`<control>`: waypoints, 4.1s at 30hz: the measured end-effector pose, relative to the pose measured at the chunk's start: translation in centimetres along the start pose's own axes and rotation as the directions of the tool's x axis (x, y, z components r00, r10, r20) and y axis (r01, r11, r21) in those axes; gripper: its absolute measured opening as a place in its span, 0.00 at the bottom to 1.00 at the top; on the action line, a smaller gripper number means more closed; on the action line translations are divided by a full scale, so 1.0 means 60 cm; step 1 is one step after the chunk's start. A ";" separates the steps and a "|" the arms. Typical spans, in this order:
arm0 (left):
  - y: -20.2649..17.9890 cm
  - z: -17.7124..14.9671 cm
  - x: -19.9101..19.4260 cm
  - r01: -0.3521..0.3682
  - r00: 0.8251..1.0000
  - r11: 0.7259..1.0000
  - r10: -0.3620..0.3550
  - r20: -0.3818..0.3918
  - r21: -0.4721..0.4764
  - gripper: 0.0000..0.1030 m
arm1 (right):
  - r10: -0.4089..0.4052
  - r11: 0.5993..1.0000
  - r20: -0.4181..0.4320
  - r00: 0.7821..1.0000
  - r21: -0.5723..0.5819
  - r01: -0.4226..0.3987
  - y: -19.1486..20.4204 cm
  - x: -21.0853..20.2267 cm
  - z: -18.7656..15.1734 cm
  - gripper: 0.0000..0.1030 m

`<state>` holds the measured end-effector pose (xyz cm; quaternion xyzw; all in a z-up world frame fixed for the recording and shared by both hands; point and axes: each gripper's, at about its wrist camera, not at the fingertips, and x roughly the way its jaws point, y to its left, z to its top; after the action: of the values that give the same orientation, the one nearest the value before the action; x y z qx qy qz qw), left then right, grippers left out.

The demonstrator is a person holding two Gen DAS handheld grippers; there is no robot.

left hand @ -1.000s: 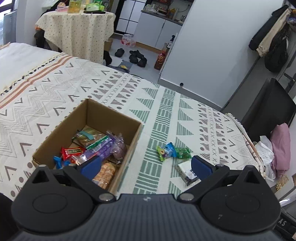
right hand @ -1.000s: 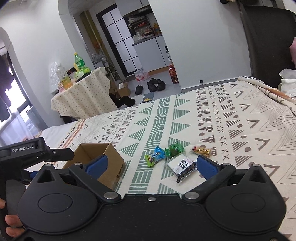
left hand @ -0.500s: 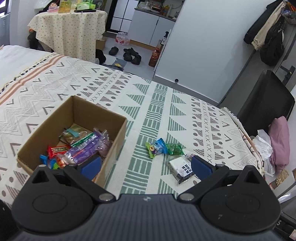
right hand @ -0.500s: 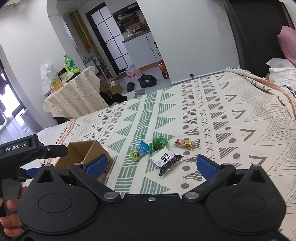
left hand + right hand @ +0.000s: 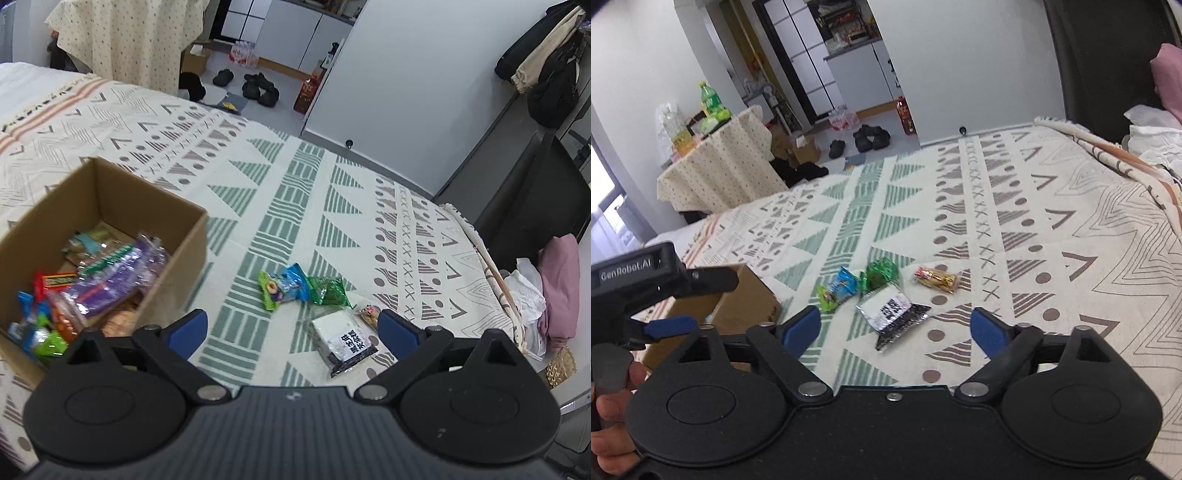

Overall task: Organize snacks
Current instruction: 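Move both grippers back over the remaining snacks, then grasp the white packet with the left gripper while the right grasps the yellow candy stick, then carry the white packet and yellow candy stick into the box and release both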

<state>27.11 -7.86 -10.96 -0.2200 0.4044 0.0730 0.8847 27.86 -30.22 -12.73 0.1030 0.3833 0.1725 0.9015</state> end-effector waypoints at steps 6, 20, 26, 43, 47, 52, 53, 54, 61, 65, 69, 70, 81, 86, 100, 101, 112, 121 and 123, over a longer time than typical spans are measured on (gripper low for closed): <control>-0.021 -0.003 0.049 -0.012 0.999 1.000 0.012 -0.037 0.005 0.90 | -0.023 0.999 -0.027 0.999 0.024 0.024 -0.024 0.032 0.004 0.79; -0.069 -0.017 0.155 -0.035 0.992 0.999 0.035 -0.119 0.003 0.72 | -0.080 0.994 -0.045 0.996 0.068 0.083 -0.074 0.101 0.005 0.76; -0.090 -0.021 0.198 -0.058 0.988 0.998 0.059 -0.144 0.013 0.72 | -0.098 0.991 -0.051 0.994 0.089 0.102 -0.097 0.119 0.002 0.75; -0.089 -0.011 0.261 -0.187 0.948 0.982 0.190 -0.256 0.036 0.52 | -0.080 0.996 -0.052 0.995 0.035 0.081 -0.108 0.189 0.006 0.71; -0.077 -0.005 0.254 -0.195 0.945 0.980 0.200 -0.257 0.047 0.48 | -0.057 0.998 -0.037 0.998 0.008 0.058 -0.100 0.197 0.013 0.71; -0.058 -0.002 0.244 -0.204 0.944 0.978 0.209 -0.253 0.046 0.48 | -0.034 0.999 -0.022 0.999 -0.032 0.033 -0.085 0.207 0.020 0.71; -0.054 -0.002 0.241 -0.204 0.944 0.978 0.209 -0.254 0.046 0.48 | -0.029 0.999 -0.018 0.999 -0.039 0.028 -0.083 0.208 0.021 0.71; -0.051 -0.002 0.239 -0.203 0.944 0.978 0.208 -0.255 0.045 0.48 | -0.025 0.999 -0.013 1.000 -0.043 0.024 -0.080 0.209 0.022 0.71; -0.030 0.000 0.227 -0.209 0.942 0.977 0.214 -0.258 0.046 0.48 | 0.035 0.997 0.030 0.999 -0.070 -0.033 -0.066 0.223 0.036 0.71; -0.023 -0.003 0.224 -0.223 0.939 0.972 0.234 -0.251 0.071 0.59 | 0.033 0.995 -0.027 0.999 -0.091 -0.035 -0.054 0.240 0.031 0.67; -0.020 -0.008 0.226 -0.258 0.929 0.962 0.271 -0.250 0.086 0.74 | 0.012 0.993 -0.098 0.995 -0.113 -0.023 -0.044 0.241 0.022 0.45; -0.021 -0.009 0.227 -0.258 0.930 0.962 0.273 -0.247 0.091 0.75 | 0.009 0.993 -0.102 0.995 -0.119 -0.021 -0.043 0.239 0.020 0.43; -0.032 -0.020 0.205 -0.204 0.947 0.972 0.226 -0.230 0.116 0.44 | -0.008 0.990 -0.162 0.987 -0.138 -0.015 -0.028 0.221 0.005 0.21; -0.026 -0.020 0.176 -0.196 0.953 0.975 0.215 -0.213 0.107 0.43 | 0.015 0.994 -0.171 0.985 -0.107 -0.033 -0.018 0.201 0.002 0.21; -0.013 0.004 0.070 -0.159 0.976 0.982 0.172 -0.130 0.100 0.43 | 0.061 0.992 -0.078 0.995 -0.102 -0.069 0.043 0.123 0.023 0.21; -0.011 0.008 0.062 -0.156 0.978 0.983 0.167 -0.123 0.098 0.43 | 0.065 0.992 -0.070 0.995 -0.104 -0.072 0.047 0.118 0.025 0.21; 0.028 0.044 -0.022 -0.125 0.991 0.990 0.128 -0.047 0.061 0.42 | 0.096 0.989 0.003 0.995 -0.111 -0.095 0.095 0.071 0.039 0.21; 0.078 0.072 -0.074 -0.133 0.991 0.991 0.133 0.007 0.023 0.42 | 0.139 0.987 0.033 0.990 -0.087 -0.135 0.142 0.052 0.030 0.21; 0.092 0.078 -0.084 -0.139 0.990 0.990 0.139 0.018 0.012 0.42 | 0.147 0.986 0.036 0.989 -0.086 -0.143 0.155 0.050 0.027 0.21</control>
<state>25.30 -0.61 -6.33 -0.1847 0.4117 0.1337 0.8823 28.83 -20.60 -10.66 0.0965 0.3482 0.2512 0.8980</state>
